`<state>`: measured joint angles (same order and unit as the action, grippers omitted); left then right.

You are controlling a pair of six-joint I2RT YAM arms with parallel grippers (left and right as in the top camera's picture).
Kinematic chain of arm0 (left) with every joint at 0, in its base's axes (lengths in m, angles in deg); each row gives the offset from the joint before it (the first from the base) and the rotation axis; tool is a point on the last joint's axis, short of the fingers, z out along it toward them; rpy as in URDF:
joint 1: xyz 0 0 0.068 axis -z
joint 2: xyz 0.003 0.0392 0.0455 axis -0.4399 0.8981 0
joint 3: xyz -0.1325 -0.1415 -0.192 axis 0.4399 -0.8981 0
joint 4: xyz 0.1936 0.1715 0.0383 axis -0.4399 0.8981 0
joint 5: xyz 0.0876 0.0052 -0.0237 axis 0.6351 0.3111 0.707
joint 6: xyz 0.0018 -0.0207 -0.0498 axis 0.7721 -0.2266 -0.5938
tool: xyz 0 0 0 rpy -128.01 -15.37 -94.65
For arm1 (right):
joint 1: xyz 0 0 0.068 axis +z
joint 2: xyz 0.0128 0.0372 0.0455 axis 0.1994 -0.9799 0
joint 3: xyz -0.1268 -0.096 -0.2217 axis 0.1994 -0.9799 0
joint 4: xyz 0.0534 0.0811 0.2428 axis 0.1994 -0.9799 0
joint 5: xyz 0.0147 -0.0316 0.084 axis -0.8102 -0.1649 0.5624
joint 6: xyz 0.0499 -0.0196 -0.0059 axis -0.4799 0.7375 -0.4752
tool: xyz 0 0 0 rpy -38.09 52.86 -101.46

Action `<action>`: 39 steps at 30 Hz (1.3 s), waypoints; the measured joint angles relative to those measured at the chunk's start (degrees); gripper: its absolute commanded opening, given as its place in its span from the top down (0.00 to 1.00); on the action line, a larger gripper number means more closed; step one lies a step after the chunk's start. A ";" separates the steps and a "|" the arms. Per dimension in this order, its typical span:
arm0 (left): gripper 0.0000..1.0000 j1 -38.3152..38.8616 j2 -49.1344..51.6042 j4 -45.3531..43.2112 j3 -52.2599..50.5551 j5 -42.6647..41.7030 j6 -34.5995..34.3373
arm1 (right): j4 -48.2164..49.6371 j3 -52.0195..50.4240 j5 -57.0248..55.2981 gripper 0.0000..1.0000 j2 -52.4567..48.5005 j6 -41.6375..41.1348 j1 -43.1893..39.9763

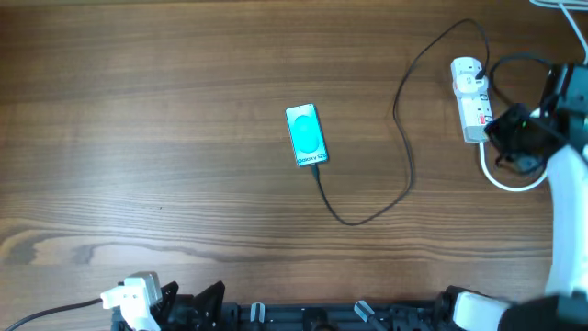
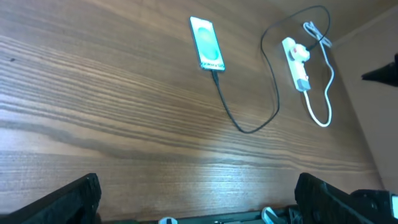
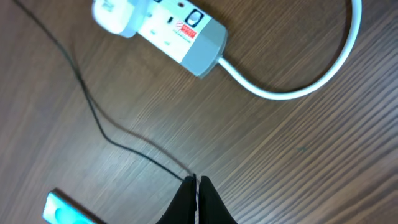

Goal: Plug charger to phone and switch on socket

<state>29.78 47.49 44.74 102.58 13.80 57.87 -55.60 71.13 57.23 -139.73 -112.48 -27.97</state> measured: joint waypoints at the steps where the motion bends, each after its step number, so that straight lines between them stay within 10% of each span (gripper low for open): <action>1: 0.00 0.00 0.00 0.26 -0.02 0.00 0.00 | 0.37 3.82 0.02 0.95 -4.55 0.00 -0.48; 11: 0.00 0.00 0.00 0.39 -0.04 0.00 -0.15 | 3.63 23.21 8.07 0.95 -35.39 -4.24 -2.12; 39: 0.00 0.00 0.00 0.39 -0.04 0.00 -0.15 | 16.70 23.50 4.90 0.95 -44.13 -11.63 -3.15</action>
<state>29.78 47.49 45.13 102.54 13.80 57.72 -38.90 94.63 62.12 -183.86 -124.10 -31.12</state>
